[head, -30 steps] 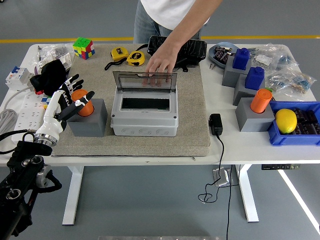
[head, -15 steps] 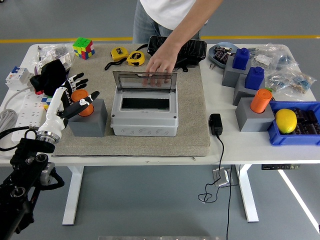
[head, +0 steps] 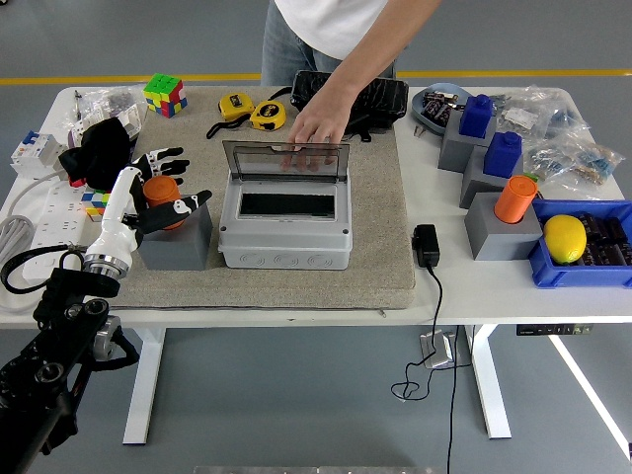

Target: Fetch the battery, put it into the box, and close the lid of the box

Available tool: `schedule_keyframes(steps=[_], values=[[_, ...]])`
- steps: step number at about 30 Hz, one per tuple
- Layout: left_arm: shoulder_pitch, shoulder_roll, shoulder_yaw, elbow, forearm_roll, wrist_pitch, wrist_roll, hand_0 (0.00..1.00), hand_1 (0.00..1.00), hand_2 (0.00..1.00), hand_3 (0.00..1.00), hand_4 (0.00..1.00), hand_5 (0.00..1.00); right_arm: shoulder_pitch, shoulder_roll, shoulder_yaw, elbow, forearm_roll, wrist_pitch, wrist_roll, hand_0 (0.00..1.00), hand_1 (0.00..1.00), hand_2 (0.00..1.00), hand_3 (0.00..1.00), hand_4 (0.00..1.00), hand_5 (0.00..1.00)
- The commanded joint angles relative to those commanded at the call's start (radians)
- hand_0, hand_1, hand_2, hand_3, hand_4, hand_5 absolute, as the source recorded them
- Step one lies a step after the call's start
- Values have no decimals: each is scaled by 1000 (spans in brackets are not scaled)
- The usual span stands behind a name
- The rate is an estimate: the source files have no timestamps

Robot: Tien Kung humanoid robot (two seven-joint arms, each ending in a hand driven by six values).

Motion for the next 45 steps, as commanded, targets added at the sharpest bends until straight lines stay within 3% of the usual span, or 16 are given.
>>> schedule_keyframes(steps=[11,27,28,33,34,39,40,45], values=[[-30,-6,2,54,-12,4,-7,724,773,690,723,998,142,1,2,-1,0,1,1,1,987,911,871,904,998,998],[-26,-11,11,60,-6,18,-8,671,707,633,648,998,160,1,2,9,0,-5,0,2,987,910,870,903,998,998],[-26,-11,15,60,-8,21,-9,613,666,575,582,998,161,1,2,12,0,-6,0,2,987,910,869,902,998,998],[-23,-17,19,60,-10,31,-14,613,666,575,582,998,161,-1,2,16,0,-8,0,3,987,910,869,902,998,998],[-23,-17,21,59,-10,33,-14,505,580,465,460,998,153,-1,3,16,0,-8,0,3,987,910,869,902,998,998],[-25,-18,25,58,-10,42,-15,505,580,465,460,998,153,0,2,18,0,-10,-1,4,987,910,869,902,998,998],[-25,-18,25,58,-10,42,-15,384,513,401,388,998,140,0,2,18,0,-10,-1,4,988,910,868,902,998,998],[-26,-18,29,60,-14,45,-15,384,513,401,388,998,140,0,1,23,0,-14,-1,3,988,910,868,902,998,998]])
